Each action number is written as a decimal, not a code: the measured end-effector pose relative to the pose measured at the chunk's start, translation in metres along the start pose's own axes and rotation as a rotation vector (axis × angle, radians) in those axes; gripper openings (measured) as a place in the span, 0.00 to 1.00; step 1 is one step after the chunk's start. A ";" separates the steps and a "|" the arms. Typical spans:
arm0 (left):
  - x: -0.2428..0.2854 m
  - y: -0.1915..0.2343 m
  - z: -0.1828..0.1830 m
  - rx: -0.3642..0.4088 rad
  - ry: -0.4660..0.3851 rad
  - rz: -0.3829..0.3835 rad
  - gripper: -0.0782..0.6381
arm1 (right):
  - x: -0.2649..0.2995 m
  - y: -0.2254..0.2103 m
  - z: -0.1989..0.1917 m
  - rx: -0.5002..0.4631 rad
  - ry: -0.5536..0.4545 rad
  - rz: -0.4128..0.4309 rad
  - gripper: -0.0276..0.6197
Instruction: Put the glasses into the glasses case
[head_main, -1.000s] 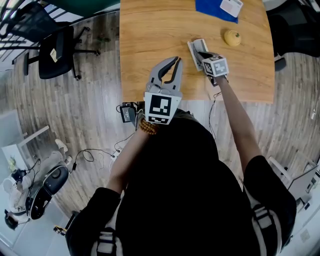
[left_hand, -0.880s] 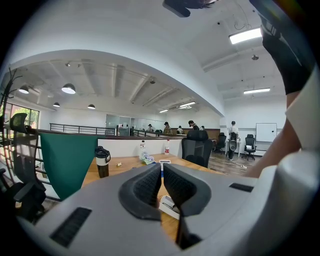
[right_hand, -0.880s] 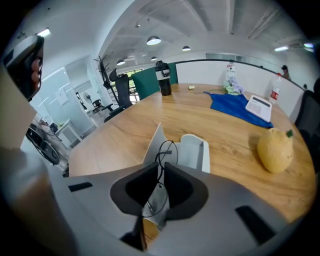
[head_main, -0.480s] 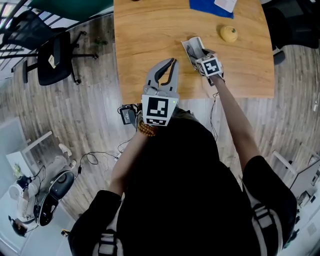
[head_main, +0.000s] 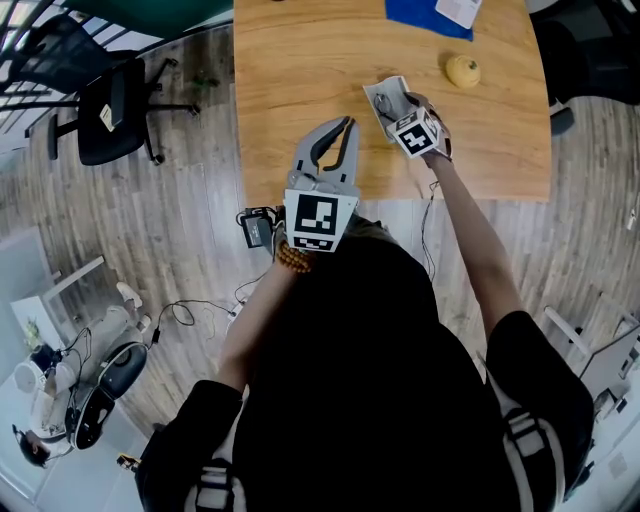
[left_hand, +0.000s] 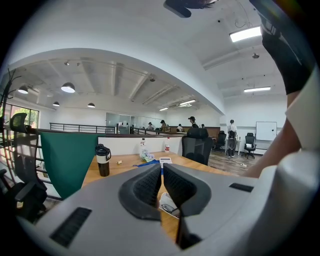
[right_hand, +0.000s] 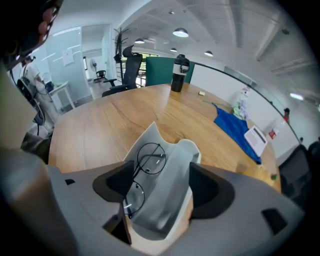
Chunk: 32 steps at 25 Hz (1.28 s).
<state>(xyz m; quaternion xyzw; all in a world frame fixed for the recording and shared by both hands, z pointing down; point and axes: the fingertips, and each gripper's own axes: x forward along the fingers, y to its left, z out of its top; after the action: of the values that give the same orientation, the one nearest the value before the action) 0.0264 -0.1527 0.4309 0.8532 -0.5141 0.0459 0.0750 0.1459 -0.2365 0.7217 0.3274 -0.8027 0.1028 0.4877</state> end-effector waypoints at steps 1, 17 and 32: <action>0.000 0.001 0.000 0.000 0.000 0.001 0.15 | -0.002 0.001 0.003 -0.048 -0.003 -0.013 0.60; 0.000 -0.004 0.000 0.002 -0.006 -0.013 0.15 | -0.013 0.022 -0.012 0.059 0.070 0.070 0.09; 0.003 -0.011 0.000 0.002 -0.003 -0.025 0.15 | -0.046 -0.018 -0.004 -0.047 0.022 -0.042 0.07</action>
<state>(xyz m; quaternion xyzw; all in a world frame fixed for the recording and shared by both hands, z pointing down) 0.0376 -0.1504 0.4302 0.8596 -0.5036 0.0443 0.0737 0.1742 -0.2291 0.6814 0.3315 -0.7924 0.0775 0.5062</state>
